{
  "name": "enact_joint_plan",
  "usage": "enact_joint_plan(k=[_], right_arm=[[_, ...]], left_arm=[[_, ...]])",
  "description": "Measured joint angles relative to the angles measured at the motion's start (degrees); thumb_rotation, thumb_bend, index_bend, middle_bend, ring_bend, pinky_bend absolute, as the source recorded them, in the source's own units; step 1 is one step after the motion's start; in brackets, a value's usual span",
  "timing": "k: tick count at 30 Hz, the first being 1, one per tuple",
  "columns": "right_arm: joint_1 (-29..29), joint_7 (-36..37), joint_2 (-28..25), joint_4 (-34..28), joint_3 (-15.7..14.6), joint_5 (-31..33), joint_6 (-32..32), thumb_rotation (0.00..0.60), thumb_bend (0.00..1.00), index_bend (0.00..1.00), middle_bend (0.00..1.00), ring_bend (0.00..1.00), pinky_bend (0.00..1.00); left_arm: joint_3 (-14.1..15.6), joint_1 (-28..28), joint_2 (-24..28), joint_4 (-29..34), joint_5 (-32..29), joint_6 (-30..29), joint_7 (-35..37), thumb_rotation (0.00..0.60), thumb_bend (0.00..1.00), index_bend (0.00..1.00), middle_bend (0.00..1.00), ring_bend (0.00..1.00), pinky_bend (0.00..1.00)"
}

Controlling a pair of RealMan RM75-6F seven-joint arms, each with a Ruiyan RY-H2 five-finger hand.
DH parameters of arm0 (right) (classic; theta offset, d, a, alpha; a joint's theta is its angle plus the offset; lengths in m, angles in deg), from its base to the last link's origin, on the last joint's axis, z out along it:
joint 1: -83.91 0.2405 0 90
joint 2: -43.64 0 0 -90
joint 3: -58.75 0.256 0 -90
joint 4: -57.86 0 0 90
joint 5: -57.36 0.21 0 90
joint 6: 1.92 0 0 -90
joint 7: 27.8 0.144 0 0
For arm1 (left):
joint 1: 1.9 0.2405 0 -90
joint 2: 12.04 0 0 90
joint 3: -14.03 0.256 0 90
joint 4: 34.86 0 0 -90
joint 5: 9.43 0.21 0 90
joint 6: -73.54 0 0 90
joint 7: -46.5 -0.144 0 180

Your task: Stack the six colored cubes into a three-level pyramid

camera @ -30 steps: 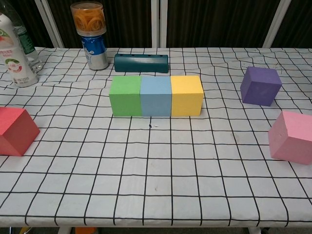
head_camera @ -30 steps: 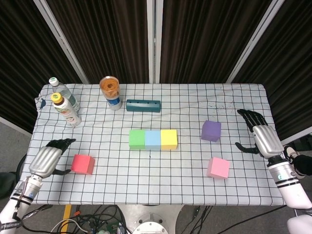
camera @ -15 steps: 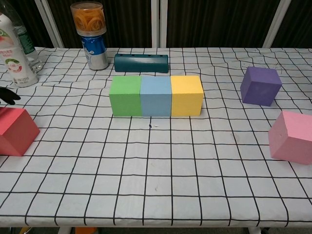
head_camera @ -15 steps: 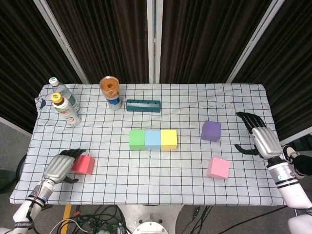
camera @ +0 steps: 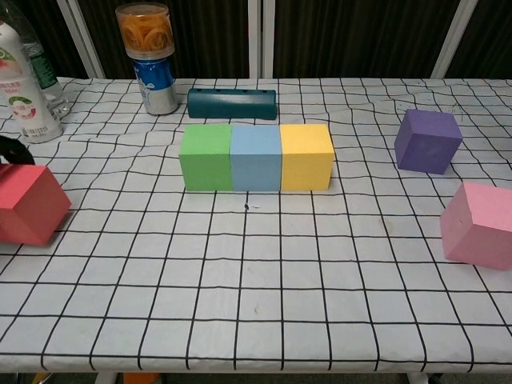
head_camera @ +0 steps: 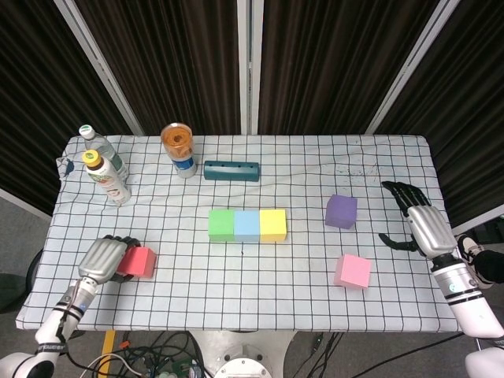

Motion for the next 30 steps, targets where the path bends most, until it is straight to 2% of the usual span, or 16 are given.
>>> enact_joint_plan(k=[6, 11, 19, 24, 30], right_arm=[[-0.3, 0.3, 0.0, -0.1, 0.4, -0.6, -0.9, 0.6, 0.18, 0.0, 0.07, 0.0, 0.0], [-0.6, 0.9, -0.2, -0.1, 0.4, -1.1, -1.2, 0.6, 0.17, 0.0, 0.07, 0.0, 0.0], [-1.4, 2.0, -0.8, 0.0, 0.3, -1.5, -1.8, 0.6, 0.17, 0.0, 0.07, 0.0, 0.0], [-2.0, 2.5, -1.1, 0.1, 0.2, -1.5, -2.1, 0.6, 0.17, 0.0, 0.07, 0.0, 0.0], [-2.2, 3.3, -1.3, 0.6, 0.2, -1.5, -2.0, 0.6, 0.17, 0.0, 0.07, 0.0, 0.0]], left_arm=[[-4.9, -3.2, 3.8, 6.5, 0.8, 0.0, 1.9, 0.6, 0.17, 0.38, 0.45, 0.39, 0.36], [-8.7, -8.6, 5.3, 9.5, -3.9, 4.0, -0.1, 0.6, 0.16, 0.37, 0.44, 0.39, 0.36], [-12.6, -21.1, 3.0, 10.2, -21.2, 9.8, -9.9, 0.6, 0.16, 0.36, 0.44, 0.39, 0.36], [-13.2, -29.3, -1.2, 8.0, -33.0, 9.9, -17.3, 0.6, 0.16, 0.34, 0.44, 0.39, 0.36], [-13.1, -37.3, -5.6, 4.5, -44.6, 9.0, -22.9, 0.6, 0.16, 0.33, 0.44, 0.39, 0.36]])
